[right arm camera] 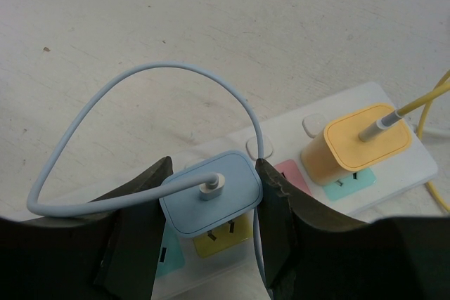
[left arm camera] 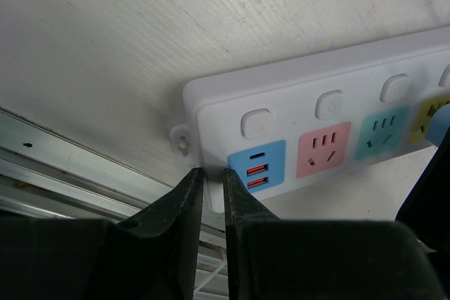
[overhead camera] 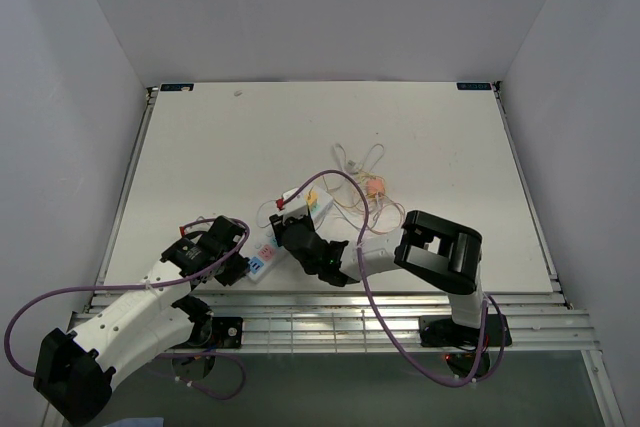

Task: Insert the plug

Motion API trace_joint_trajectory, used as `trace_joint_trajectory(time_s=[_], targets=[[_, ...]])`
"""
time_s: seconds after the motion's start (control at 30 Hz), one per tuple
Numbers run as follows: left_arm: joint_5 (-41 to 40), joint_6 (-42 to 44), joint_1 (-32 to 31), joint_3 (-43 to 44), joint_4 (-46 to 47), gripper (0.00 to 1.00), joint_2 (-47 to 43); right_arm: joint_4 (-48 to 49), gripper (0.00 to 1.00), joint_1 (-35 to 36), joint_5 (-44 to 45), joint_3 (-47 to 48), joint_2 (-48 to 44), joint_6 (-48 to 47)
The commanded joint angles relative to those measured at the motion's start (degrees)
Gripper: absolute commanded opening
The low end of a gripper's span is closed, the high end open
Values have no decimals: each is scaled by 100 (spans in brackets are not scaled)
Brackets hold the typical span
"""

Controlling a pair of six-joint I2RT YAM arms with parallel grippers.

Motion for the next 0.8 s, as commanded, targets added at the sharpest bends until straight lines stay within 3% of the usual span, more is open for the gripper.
trace_joint_trajectory(time_s=[0.0, 0.43, 0.77], targets=[[-311, -1042, 18, -136, -258, 27, 25, -392, 8, 178, -219, -128, 262, 167], [-310, -1033, 18, -92, -258, 27, 34, -885, 8, 460, -788, -243, 912, 307], [-310, -1033, 18, -57, -257, 27, 69, -1157, 8, 451, -992, -304, 842, 685]])
